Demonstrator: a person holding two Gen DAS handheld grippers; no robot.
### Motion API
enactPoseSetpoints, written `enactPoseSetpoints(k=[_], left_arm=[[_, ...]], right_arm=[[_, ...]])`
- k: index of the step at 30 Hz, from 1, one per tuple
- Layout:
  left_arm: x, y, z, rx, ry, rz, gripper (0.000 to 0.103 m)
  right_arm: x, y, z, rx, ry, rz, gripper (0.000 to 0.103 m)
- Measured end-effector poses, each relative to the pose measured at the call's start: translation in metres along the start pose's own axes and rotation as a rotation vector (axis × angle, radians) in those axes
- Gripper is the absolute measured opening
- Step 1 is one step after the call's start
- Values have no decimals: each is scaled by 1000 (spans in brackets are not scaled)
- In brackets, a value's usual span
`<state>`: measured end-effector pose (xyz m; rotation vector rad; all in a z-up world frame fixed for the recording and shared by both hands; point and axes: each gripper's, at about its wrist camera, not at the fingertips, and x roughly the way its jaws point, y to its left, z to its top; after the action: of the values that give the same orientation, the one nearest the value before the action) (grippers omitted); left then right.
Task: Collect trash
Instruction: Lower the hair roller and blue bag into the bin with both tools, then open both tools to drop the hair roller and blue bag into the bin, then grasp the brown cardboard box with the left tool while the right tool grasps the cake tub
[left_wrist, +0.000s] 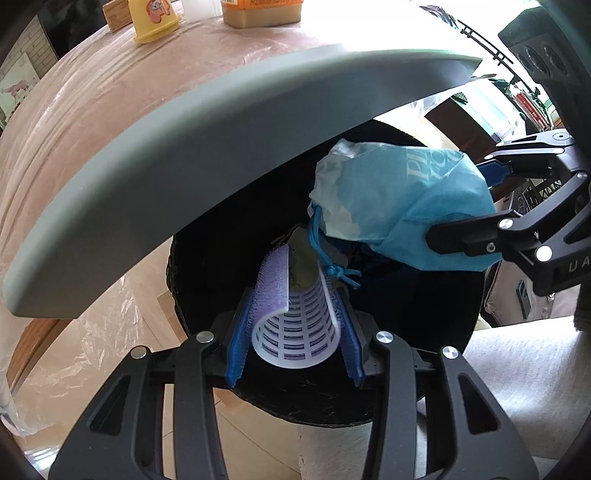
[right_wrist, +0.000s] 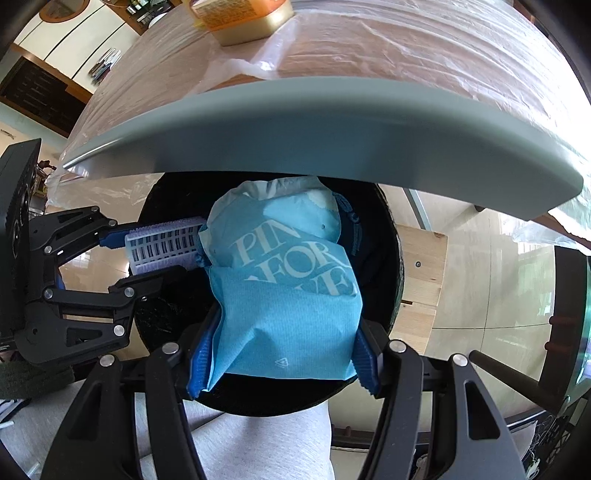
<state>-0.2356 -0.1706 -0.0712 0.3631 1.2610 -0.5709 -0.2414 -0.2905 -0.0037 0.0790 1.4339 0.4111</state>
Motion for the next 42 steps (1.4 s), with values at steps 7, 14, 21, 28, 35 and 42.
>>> enactPoseSetpoints(k=[7, 14, 21, 28, 35, 42], left_arm=[[-9, 5, 1, -57, -49, -5, 81], [-35, 11, -6, -75, -82, -7, 83], [-103, 16, -1, -61, -251, -61, 94], [-140, 66, 36, -220, -413, 13, 101], [-136, 106, 72, -302, -430, 69, 101], [-115, 129, 128, -252, -387, 125, 101]], right_arm=[[-11, 0, -4, 13, -22, -18, 78], [-49, 11, -21, -53, -99, -48, 81], [-120, 31, -26, -134, -355, -140, 99], [-132, 47, 15, -88, -524, -197, 99], [-106, 62, 49, -77, -496, -189, 99], [-78, 67, 80, -49, -469, -194, 99]])
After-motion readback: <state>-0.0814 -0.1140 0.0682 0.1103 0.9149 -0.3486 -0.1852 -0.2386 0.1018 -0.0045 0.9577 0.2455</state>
